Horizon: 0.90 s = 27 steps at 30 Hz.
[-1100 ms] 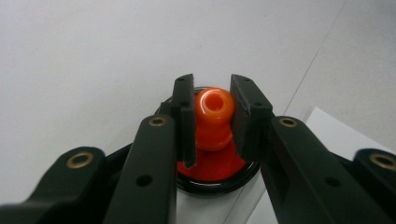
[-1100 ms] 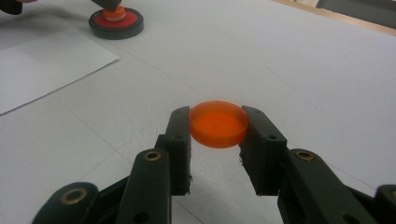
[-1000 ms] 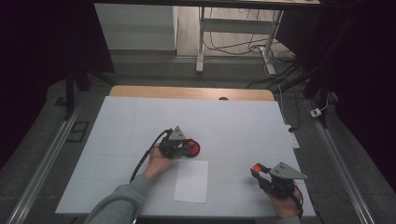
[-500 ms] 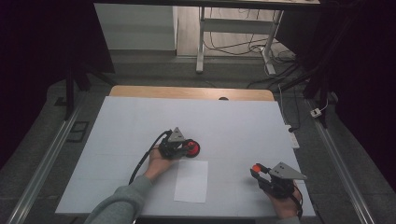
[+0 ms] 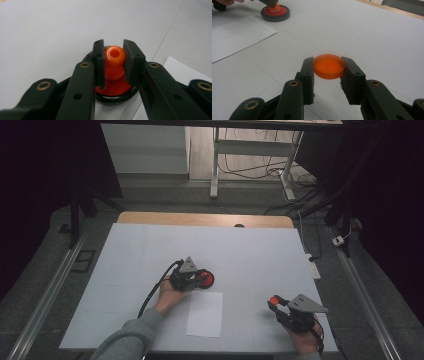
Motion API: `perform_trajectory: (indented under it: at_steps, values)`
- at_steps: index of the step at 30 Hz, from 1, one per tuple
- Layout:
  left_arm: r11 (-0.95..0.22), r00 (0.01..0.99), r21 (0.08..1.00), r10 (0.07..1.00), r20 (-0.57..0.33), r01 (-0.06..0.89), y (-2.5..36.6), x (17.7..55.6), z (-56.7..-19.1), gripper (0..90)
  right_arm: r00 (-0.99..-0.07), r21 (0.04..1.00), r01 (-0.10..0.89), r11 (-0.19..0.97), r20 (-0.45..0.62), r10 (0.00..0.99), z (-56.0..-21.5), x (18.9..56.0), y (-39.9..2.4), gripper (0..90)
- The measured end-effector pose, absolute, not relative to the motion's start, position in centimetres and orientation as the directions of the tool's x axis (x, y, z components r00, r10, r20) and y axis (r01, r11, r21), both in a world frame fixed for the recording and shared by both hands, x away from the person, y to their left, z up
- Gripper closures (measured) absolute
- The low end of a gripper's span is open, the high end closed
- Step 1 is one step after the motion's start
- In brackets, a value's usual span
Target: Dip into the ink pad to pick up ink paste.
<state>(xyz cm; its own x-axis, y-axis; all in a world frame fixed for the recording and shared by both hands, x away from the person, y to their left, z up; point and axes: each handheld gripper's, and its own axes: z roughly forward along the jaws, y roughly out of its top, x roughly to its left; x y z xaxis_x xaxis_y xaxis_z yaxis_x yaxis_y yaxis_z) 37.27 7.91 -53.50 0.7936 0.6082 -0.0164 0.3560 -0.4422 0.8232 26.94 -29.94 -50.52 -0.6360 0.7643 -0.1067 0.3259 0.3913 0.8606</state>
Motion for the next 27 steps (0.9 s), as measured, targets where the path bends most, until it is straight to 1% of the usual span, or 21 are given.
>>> perform_trajectory:
  at_steps: [7, 9, 12, 15, 22, 27]
  values:
    - [-0.451, 0.782, 0.815, 0.623, -0.005, 0.364, 7.6, 37.1, -53.2, 73.0, -0.641, 0.863, 0.32, 0.391, -0.106, 0.76, -50.5, 26.9, -29.8, 64.0]
    - [-0.441, 0.785, 0.828, 0.62, 0.003, 0.346, 7.8, 37.0, -53.0, 72.9, -0.641, 0.865, 0.318, 0.389, -0.106, 0.76, -50.4, 26.9, -29.8, 64.0]
    - [-0.358, 0.773, 0.872, 0.633, -0.035, 0.333, 8.6, 36.9, -51.6, 72.8, -0.643, 0.87, 0.313, 0.381, -0.101, 0.759, -50.3, 26.9, -29.7, 64.0]
    - [-0.31, 0.77, 0.89, 0.635, -0.068, 0.334, 9.4, 36.7, -50.4, 72.8, -0.646, 0.867, 0.314, 0.386, -0.102, 0.756, -50.4, 27.0, -29.7, 64.0]
    - [-0.27, 0.763, 0.901, 0.64, -0.095, 0.339, 10.4, 36.5, -49.3, 72.7, -0.648, 0.868, 0.309, 0.389, -0.107, 0.754, -50.3, 27.0, -29.5, 64.0]
    - [-0.292, 0.769, 0.881, 0.629, -0.116, 0.372, 10.4, 36.9, -50.0, 72.6, -0.651, 0.865, 0.313, 0.392, -0.105, 0.752, -50.4, 27.1, -29.5, 64.0]
